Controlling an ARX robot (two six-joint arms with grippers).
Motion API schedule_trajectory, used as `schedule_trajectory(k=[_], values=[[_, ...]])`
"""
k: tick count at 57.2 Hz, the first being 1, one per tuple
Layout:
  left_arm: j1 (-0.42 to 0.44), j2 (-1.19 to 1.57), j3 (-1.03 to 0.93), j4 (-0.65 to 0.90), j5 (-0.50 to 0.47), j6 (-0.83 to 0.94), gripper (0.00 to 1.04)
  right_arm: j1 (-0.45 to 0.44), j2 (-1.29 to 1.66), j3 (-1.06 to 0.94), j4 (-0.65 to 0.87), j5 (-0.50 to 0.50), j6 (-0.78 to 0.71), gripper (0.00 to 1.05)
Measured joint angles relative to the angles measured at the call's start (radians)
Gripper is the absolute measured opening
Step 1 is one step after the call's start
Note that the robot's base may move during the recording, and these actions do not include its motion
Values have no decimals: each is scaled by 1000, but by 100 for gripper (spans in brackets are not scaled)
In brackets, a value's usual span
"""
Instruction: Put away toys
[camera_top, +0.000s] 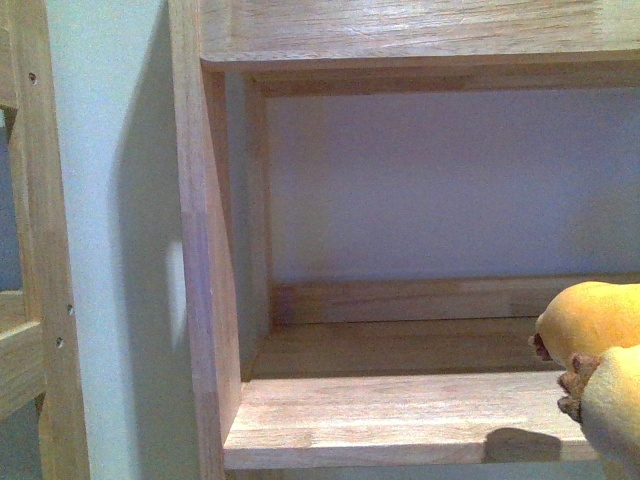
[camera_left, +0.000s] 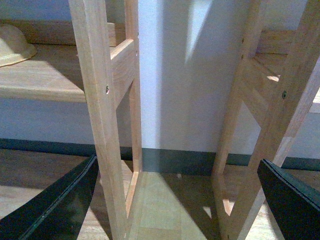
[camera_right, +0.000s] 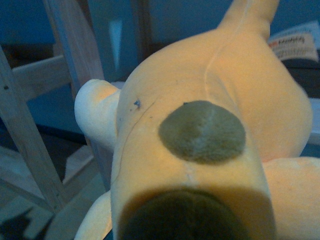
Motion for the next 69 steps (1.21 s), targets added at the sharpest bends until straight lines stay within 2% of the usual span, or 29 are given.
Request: schedule_trajectory(k=[9, 25, 41, 51, 58, 69], values=[[0, 0, 0, 0, 0, 0, 99, 34, 85, 127, 52, 55, -152, 18], [0, 0, 0, 0, 0, 0, 99, 45, 217, 353, 119, 71, -233, 18], [0, 0, 0, 0, 0, 0, 99, -70, 404, 657, 195, -18, -233, 18], [0, 0, 0, 0, 0, 0, 99, -114, 502, 819, 200, -6, -182, 18], [0, 0, 0, 0, 0, 0, 99, -84, 602, 933, 209, 56, -155, 18], [0, 0, 0, 0, 0, 0, 99, 19, 763, 1087, 225, 148, -154, 18]])
